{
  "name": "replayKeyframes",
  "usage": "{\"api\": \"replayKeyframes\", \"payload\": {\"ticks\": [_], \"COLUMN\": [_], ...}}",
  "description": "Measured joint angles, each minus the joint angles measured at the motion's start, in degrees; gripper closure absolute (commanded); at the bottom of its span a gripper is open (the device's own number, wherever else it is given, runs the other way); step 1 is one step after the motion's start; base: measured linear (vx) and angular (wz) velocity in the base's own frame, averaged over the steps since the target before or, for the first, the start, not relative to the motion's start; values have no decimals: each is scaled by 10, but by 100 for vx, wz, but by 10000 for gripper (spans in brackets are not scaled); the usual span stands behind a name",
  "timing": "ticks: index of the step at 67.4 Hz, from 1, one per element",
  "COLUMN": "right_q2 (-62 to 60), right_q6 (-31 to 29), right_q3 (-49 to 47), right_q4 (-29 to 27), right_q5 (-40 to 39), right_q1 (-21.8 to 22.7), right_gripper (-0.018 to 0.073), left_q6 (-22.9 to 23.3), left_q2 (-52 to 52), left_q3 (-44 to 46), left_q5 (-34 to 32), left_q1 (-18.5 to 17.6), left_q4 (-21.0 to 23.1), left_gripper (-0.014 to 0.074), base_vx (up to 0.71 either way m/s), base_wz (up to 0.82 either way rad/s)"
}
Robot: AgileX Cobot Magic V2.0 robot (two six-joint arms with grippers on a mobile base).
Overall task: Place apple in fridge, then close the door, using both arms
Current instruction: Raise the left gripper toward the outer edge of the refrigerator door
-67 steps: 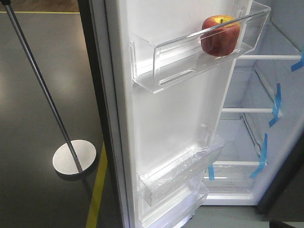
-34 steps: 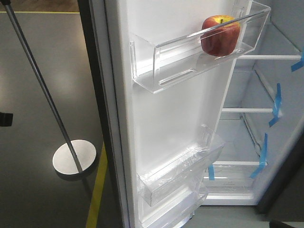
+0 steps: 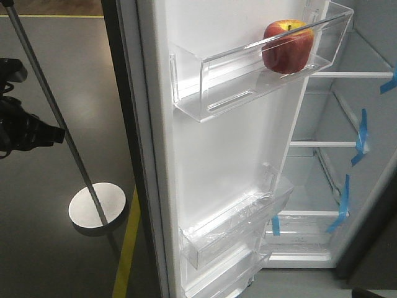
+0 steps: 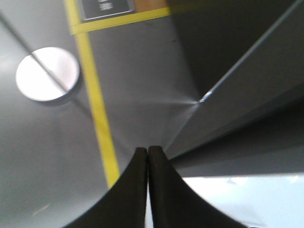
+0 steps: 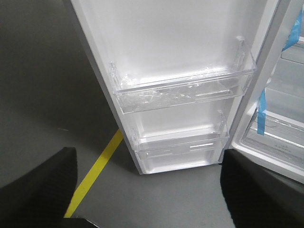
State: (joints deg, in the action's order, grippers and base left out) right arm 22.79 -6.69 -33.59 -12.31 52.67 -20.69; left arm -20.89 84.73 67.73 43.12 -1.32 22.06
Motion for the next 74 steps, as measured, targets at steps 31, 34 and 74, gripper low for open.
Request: {"api": "replayKeyframes", "payload": {"ticks": [31,34,74], "right_q2": [0,0,0], "right_q6": [0,0,0], "right_q3": [0,0,0], "right_q4": [0,0,0], "right_q5": [0,0,0], "right_q1": [0,0,0], "right_gripper": [-28,-28,-28], "left_q6": [-105,-114,-143], "left_q2": [155,169,281], "left_q3": [144,157,270], "left_q5": [24,35,100], "left_q1": [0,0,-38], "left_q4": [194,213,405], "left_gripper": [603,603,603], "base_vx": [0,0,0], "base_wz": [0,0,0]}}
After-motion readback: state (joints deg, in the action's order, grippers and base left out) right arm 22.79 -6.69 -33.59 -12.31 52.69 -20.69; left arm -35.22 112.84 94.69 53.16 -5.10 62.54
